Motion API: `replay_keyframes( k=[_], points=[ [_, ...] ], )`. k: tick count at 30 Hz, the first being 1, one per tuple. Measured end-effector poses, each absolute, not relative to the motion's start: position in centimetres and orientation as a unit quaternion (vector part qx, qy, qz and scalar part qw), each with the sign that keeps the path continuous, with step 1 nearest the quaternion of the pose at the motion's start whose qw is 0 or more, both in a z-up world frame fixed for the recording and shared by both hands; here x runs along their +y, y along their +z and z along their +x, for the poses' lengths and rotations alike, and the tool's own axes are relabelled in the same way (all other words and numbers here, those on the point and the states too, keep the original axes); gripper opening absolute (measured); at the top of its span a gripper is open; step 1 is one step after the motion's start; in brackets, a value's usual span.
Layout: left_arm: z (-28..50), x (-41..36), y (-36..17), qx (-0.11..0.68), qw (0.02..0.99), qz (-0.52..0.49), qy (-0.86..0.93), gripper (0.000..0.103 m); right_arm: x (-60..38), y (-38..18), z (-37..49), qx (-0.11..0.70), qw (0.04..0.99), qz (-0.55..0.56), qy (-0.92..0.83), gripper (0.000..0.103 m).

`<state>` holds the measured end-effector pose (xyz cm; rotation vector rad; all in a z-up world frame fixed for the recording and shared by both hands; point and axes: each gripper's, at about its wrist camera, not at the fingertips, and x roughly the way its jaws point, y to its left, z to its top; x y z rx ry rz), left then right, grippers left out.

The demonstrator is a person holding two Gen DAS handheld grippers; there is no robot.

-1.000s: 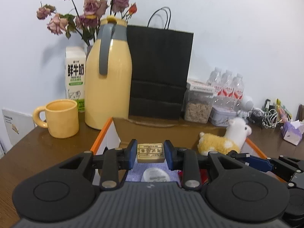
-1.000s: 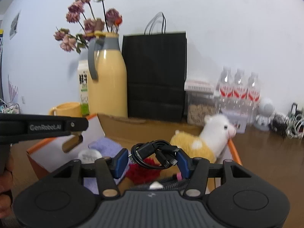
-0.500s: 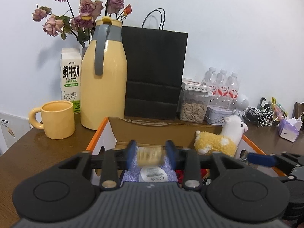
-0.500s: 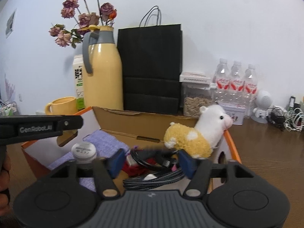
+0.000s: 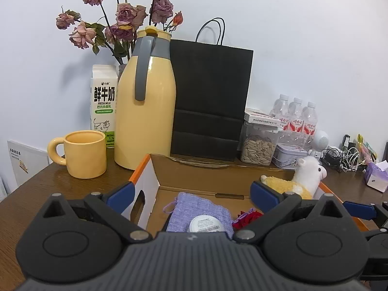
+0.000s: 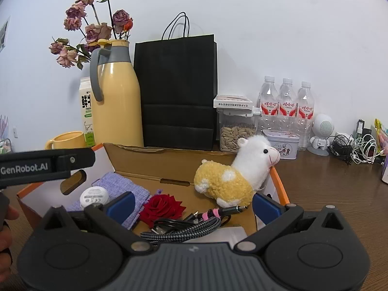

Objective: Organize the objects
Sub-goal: 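Withdraw both tools from the box back toward the table items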

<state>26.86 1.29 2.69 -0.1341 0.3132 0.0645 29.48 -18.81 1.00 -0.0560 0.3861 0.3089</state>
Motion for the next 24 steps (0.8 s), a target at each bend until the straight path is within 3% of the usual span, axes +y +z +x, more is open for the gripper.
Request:
replay_keyframes(
  k=[24],
  points=[
    [23.1,0.8,4.1,0.200,0.978,-0.055,0.003,0.103,-20.4,3.7,25.3,0.182,0.968,-0.040,0.170,0.103]
  ],
)
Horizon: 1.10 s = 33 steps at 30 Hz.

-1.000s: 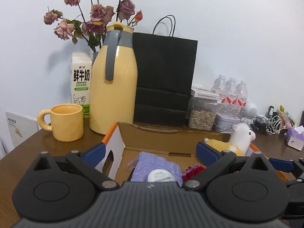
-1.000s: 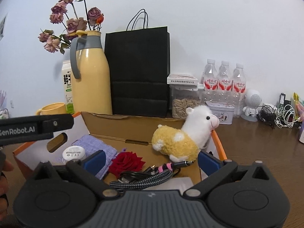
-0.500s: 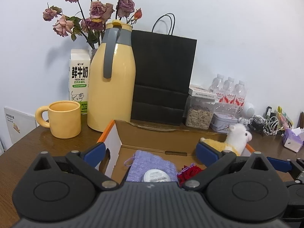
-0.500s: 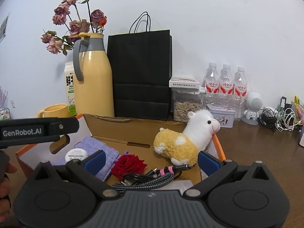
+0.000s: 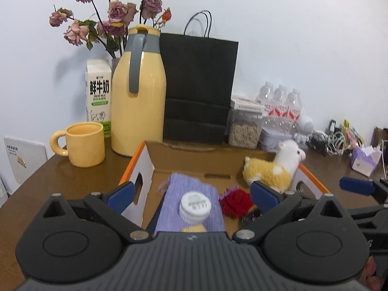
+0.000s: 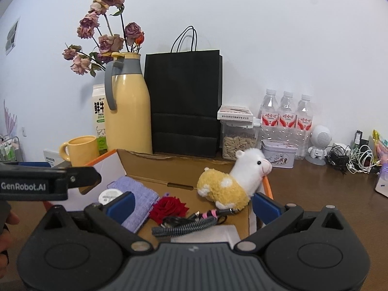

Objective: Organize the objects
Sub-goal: 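Withdraw both tools from the box back toward the table items, then grasp the white tissue with the left tool while the right tool grasps the iridescent plastic bag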

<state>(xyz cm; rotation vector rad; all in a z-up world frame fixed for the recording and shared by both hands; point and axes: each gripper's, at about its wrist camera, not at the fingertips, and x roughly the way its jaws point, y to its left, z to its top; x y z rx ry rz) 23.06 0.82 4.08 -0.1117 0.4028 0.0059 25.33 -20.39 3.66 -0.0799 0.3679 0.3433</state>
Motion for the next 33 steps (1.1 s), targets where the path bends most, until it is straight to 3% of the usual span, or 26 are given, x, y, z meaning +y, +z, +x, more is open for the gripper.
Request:
replay_keyframes(
  k=[19,27,30,33],
  points=[
    [16.8,2.5,2.1,0.263,0.963,-0.053,0.004,0.103,-21.6,-0.2,19.0,0.257,0.925,-0.099,0.261,0.103],
    [14.9,4.4,1.0,0.281,0.957,-0.073,0.019,0.103,-18.3,-0.9,20.1,0.272,0.907,-0.117,0.299,0.102],
    [14.4,5.1,0.6,0.286,0.955,-0.080,0.023,0.103,-17.5,-1.1,20.3,0.277,0.901,-0.122,0.310,0.095],
    [14.2,5.6,0.4,0.289,0.953,-0.086,0.027,0.103,-17.4,-1.4,20.3,0.284,0.897,-0.122,0.317,0.077]
  ],
)
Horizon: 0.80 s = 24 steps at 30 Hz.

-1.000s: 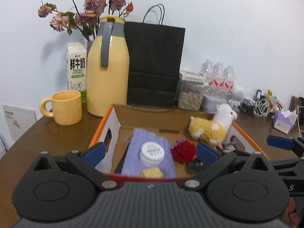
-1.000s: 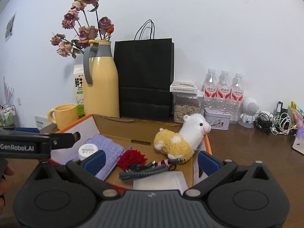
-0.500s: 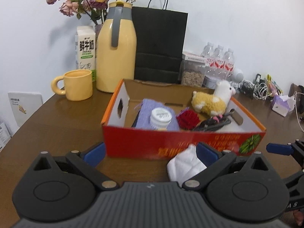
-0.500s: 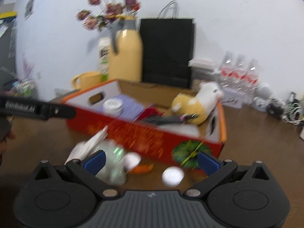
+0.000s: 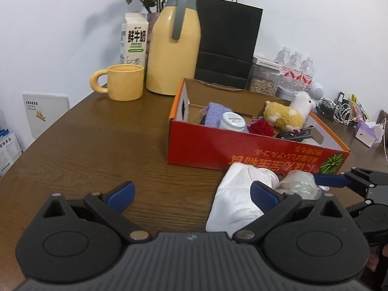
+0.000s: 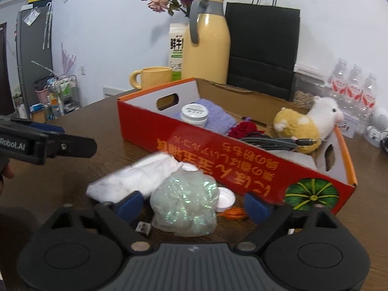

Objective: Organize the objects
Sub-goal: 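Grasp the white tissue with the left tool while the right tool grasps the iridescent plastic bag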

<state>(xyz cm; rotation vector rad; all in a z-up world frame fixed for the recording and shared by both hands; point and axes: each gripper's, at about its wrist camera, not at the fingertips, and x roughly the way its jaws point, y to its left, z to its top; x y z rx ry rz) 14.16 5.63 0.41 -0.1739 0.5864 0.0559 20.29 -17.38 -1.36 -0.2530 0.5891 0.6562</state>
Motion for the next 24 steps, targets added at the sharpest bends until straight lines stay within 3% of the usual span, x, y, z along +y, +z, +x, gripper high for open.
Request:
replay_keyframes(
  k=[2,5,11,24],
  points=[
    [14.2,5.9,0.3,0.290,0.952,-0.089,0.029,0.103,-17.4,-1.4,20.3,0.287,0.896,-0.119,0.318,0.058],
    [14.3,5.9,0.2,0.291,0.952,-0.091,0.028,0.103,-17.7,-1.3,20.3,0.285,0.896,-0.109,0.324,0.046],
    [14.5,5.7,0.1,0.291,0.952,-0.092,0.026,0.103,-18.2,-1.0,20.1,0.274,0.899,-0.097,0.327,0.041],
    [15.2,4.9,0.1,0.298,0.951,-0.086,0.022,0.103,-22.6,0.5,19.1,0.216,0.940,-0.049,0.261,0.041]
  ],
)
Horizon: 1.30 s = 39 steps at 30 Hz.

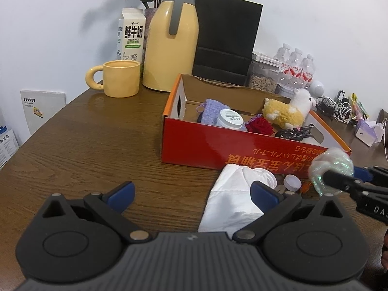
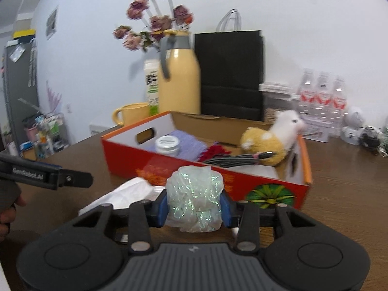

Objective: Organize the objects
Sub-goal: 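Grasp the white tissue with the left tool while the right tool grasps the iridescent plastic bag, then carry the tissue and plastic bag into the cardboard box and open both tools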

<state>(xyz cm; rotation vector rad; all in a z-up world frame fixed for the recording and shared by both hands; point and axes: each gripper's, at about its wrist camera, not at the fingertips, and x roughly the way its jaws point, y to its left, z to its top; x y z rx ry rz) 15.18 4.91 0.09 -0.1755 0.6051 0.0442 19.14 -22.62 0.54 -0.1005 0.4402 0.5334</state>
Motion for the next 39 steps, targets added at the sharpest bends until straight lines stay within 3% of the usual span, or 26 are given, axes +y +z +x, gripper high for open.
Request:
replay_keyframes(
  k=[25,33,35,38,39],
  points=[
    [20.4,-0.2,-2.9,0.377,0.925,-0.030,-0.040,0.103,-23.4,-1.2,19.5,0.204,0.954,-0.065,0.212,0.041],
    [20.3,-0.4,-3.2,0.368,0.929,-0.019,-0.031,0.103,-23.3,-1.3,19.6,0.207,0.952,-0.064,0.215,0.041],
    [20.1,-0.5,-3.2,0.365,0.930,-0.015,-0.029,0.098,-23.3,-1.3,19.5,0.208,0.952,-0.064,0.215,0.041],
    [19.7,-0.8,-3.0,0.355,0.934,-0.007,-0.026,0.074,-23.3,-1.3,19.5,0.207,0.952,-0.065,0.215,0.041],
    [19.6,-0.8,-2.9,0.353,0.935,-0.010,-0.026,0.071,-23.3,-1.3,19.6,0.207,0.952,-0.065,0.214,0.041]
  ],
)
